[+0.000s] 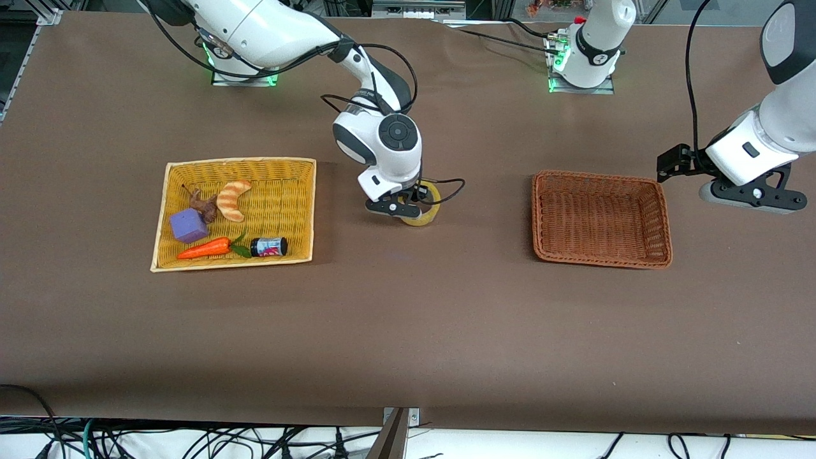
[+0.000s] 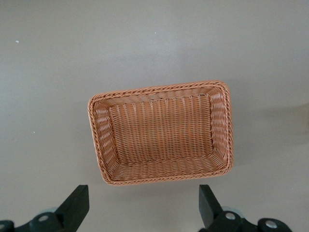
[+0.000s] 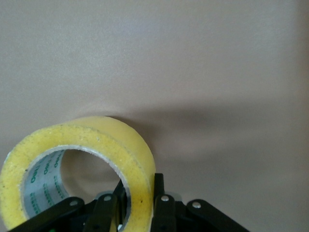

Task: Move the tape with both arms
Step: 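Carry the tape with the right gripper while the left gripper approaches, then grasp the tape with the left gripper while the right gripper releases it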

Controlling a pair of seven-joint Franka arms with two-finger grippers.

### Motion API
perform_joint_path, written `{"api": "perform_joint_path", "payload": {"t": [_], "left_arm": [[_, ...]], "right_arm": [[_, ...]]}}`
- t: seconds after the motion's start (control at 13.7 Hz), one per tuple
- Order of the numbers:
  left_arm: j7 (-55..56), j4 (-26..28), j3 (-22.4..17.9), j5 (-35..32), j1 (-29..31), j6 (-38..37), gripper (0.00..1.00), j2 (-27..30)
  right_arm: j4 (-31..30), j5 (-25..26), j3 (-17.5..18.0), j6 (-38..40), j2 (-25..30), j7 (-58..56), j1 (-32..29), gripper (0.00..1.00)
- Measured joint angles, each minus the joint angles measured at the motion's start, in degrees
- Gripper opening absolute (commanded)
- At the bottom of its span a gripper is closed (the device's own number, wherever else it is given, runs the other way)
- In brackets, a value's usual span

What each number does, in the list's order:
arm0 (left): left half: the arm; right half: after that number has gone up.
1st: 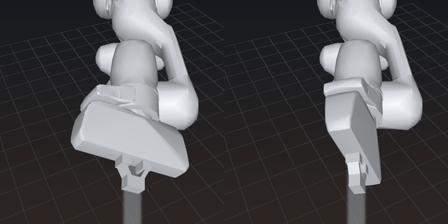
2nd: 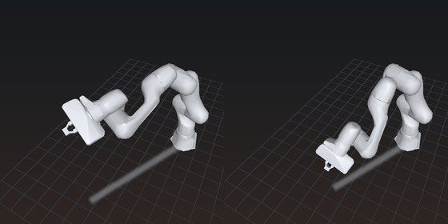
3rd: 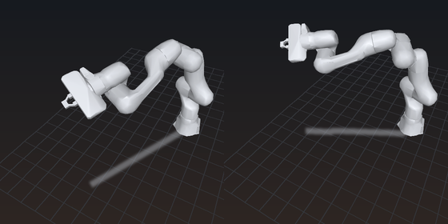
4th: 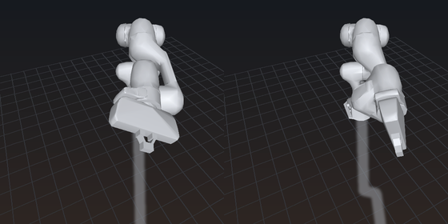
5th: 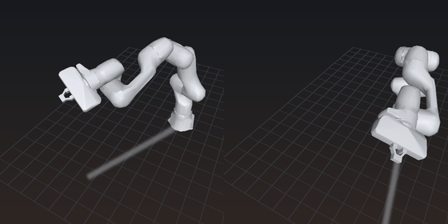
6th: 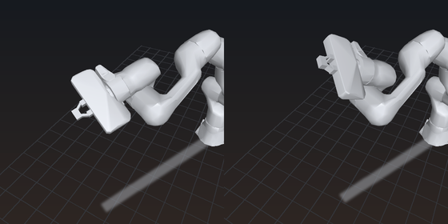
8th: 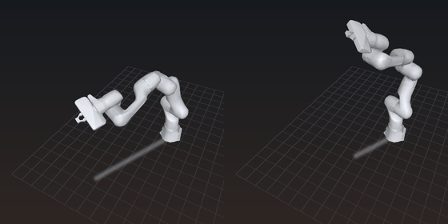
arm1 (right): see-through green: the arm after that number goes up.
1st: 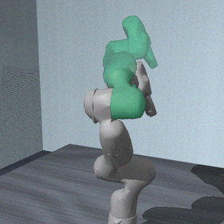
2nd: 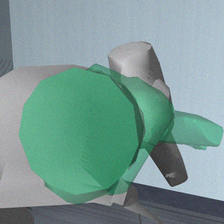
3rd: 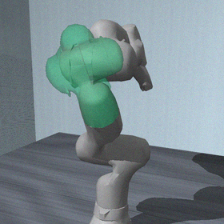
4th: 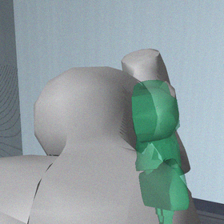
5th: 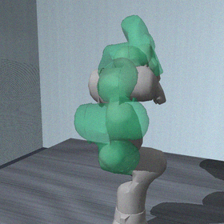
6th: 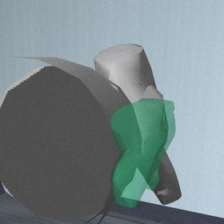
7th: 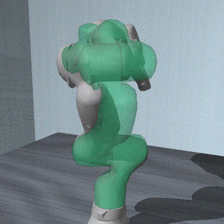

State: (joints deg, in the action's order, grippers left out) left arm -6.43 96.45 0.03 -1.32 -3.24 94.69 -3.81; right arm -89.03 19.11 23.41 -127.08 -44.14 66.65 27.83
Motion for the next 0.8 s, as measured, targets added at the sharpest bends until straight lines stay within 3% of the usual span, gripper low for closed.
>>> {"api": "perform_joint_path", "payload": {"t": [0.07, 0.15, 0.22, 0.29, 0.66, 0.8], "left_arm": [[0.0, 0.0, 0.24, 0.0, 0.0, 0.06, 1.0, -0.14], [0.0, 0.0, 0.47, 0.0, 0.0, 0.11, 1.0, -0.27], [0.0, 0.0, 0.75, 0.0, 0.0, 0.15, 1.0, -0.36], [0.0, 0.0, 1.06, 0.0, 0.0, 0.19, 1.0, -0.39], [0.0, 0.03, 1.93, 0.14, 0.0, 0.18, 1.0, -0.52], [0.0, 0.08, 2.92, 2.45, 0.02, 0.18, 1.0, -0.81]], "right_arm": [[0.0, 0.0, 0.0, -0.64, -0.55, 0.0, 0.0, 0.0], [0.01, 0.0, 0.0, -1.09, -0.95, 0.0, 0.0, 0.07], [0.02, 0.0, 0.0, -1.39, -1.22, 0.0, 0.0, 0.57], [0.02, 0.0, 0.0, -1.53, -1.31, 0.04, 0.0, 1.0], [3.19, 1.78, 0.01, -1.28, -0.9, 0.06, -0.03, 1.0], [6.05, 2.25, -0.06, 2.77, 1.47, -0.51, -0.38, 1.0]]}}
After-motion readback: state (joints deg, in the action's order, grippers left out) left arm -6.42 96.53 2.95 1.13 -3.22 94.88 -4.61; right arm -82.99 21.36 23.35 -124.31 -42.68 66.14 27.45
